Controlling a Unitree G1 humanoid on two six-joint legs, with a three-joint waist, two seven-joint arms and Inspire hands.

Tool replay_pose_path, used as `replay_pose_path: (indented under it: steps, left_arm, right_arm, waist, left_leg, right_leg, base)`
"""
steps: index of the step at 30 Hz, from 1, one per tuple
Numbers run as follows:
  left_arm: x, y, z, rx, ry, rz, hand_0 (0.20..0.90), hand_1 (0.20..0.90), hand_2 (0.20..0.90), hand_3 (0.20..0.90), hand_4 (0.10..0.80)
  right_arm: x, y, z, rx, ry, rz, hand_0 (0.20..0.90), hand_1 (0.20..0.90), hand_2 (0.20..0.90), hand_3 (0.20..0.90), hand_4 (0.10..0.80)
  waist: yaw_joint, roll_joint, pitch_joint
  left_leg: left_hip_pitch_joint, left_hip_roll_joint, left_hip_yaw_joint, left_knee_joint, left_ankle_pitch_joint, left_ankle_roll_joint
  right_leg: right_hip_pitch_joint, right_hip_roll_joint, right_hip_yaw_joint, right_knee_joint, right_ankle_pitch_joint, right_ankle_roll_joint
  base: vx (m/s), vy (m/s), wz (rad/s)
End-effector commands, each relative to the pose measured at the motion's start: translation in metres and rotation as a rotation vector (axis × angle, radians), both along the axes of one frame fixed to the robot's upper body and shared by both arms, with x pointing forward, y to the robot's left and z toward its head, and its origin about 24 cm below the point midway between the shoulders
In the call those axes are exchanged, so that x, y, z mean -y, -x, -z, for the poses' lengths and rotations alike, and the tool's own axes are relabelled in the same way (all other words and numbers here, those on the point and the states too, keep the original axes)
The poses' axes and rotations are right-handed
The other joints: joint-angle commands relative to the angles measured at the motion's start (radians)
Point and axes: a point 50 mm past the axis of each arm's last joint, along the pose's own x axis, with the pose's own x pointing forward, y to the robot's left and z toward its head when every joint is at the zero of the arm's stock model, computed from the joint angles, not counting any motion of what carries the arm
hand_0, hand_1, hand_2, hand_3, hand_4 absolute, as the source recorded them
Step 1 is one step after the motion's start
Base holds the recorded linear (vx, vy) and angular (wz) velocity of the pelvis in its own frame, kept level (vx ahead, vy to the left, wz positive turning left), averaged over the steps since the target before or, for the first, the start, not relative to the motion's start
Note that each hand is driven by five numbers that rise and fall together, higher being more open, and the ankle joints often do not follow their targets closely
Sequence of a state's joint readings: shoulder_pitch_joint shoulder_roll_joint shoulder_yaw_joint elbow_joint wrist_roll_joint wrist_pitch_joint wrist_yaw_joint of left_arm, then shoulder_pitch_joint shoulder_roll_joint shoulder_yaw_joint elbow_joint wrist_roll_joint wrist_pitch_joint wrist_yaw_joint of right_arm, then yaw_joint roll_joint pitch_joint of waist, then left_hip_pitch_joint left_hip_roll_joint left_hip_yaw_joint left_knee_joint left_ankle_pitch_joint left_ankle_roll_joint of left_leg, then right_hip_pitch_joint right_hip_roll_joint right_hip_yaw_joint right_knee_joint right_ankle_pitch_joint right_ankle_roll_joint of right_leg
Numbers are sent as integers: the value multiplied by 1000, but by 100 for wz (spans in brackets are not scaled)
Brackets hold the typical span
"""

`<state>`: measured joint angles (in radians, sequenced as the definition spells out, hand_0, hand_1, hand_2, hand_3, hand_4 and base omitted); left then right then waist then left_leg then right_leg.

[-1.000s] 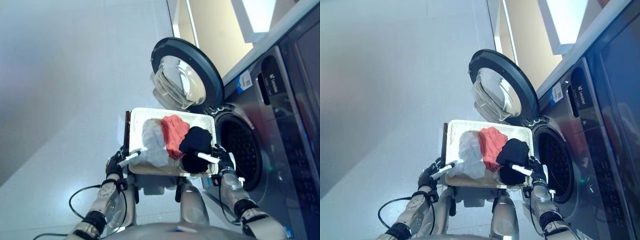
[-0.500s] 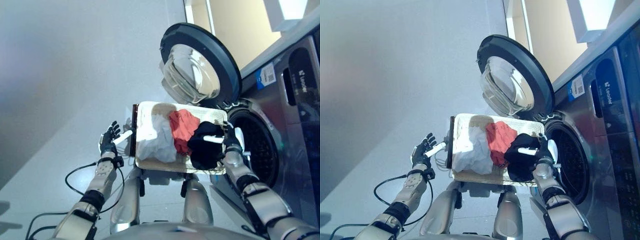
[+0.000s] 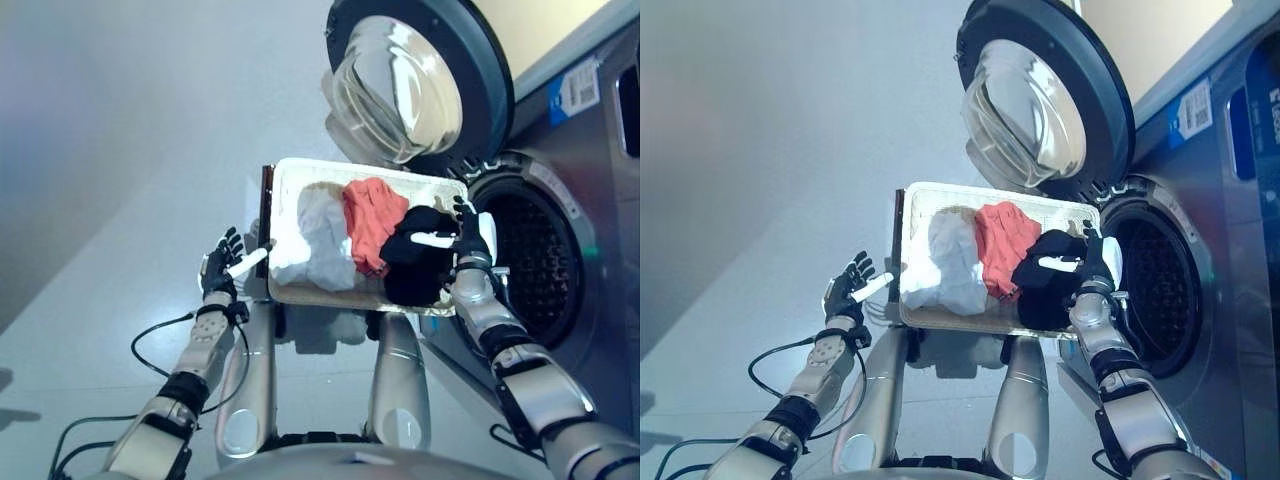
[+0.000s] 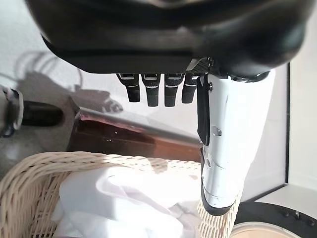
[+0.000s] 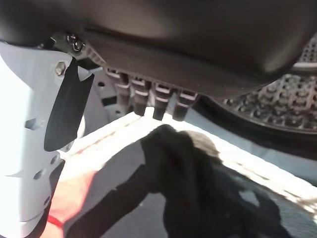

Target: Pick up the clothes and place them into the washing machine

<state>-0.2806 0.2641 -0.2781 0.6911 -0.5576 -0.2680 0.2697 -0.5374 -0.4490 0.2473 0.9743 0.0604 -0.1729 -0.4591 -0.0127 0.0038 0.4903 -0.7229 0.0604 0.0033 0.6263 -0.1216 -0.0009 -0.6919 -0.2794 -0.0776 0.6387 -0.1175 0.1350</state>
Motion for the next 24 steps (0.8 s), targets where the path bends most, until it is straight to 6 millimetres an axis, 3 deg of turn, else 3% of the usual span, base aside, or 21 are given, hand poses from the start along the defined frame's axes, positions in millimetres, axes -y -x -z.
replay_pose_path:
  steps: [1, 7, 16, 21, 22, 24]
  left_arm:
    - [-14, -1, -23, 133, -42, -33, 900, 900, 900, 900, 800]
    - [-15, -4, -35, 185, -23, -36, 900, 900, 900, 900, 800]
    - [-8, -8, -36, 196, 7, -15, 900, 900, 900, 900, 800]
    - [3, -9, -40, 218, -4, 47, 900, 900, 900, 900, 800]
    - [4, -6, -41, 223, -9, 72, 900, 900, 900, 900, 800]
    - [4, -4, -41, 226, -17, 89, 900, 900, 900, 900, 800]
  right_arm:
    - [20, 8, -7, 44, 90, 51, 900, 900, 900, 900, 800]
    - [16, 7, -6, 39, 19, 9, 900, 900, 900, 900, 800]
    - [11, -1, 7, -118, 119, -11, 900, 900, 900, 900, 800]
    - [29, 5, 15, -238, 177, 88, 900, 900, 900, 900, 800]
    - [36, 12, 21, -285, 178, 128, 900, 900, 900, 900, 800]
    - [40, 17, 25, -312, 175, 147, 900, 900, 900, 900, 800]
  waist:
    - [6, -10, -80]
    - [5, -6, -76]
    - [37, 25, -93]
    - [71, 52, -90]
    - [92, 67, -90]
    - [101, 73, -92]
  left_leg:
    - [-49, 77, -32, 115, -72, -94]
    - [-142, 77, -31, 183, -83, -84]
    - [-191, 56, -20, 171, -64, -77]
    - [-201, 38, -22, 164, -59, -73]
    - [-197, 42, -25, 188, -96, -77]
    - [-203, 38, -25, 193, -96, -76]
  right_leg:
    - [-43, -26, 38, -12, 74, 8]
    - [-151, -32, 59, 50, 64, 2]
    - [-199, -54, 60, 44, 71, 7]
    - [-203, -72, 60, 45, 71, 13]
    - [-199, -70, 59, 75, 30, 17]
    - [-204, -72, 62, 79, 26, 17]
  base:
    - [-97, 10, -8]
    - [-90, 18, -5]
    - [-19, 5, 1]
    - [13, 10, 7]
    - [86, -16, 21]
    - [61, 1, 20]
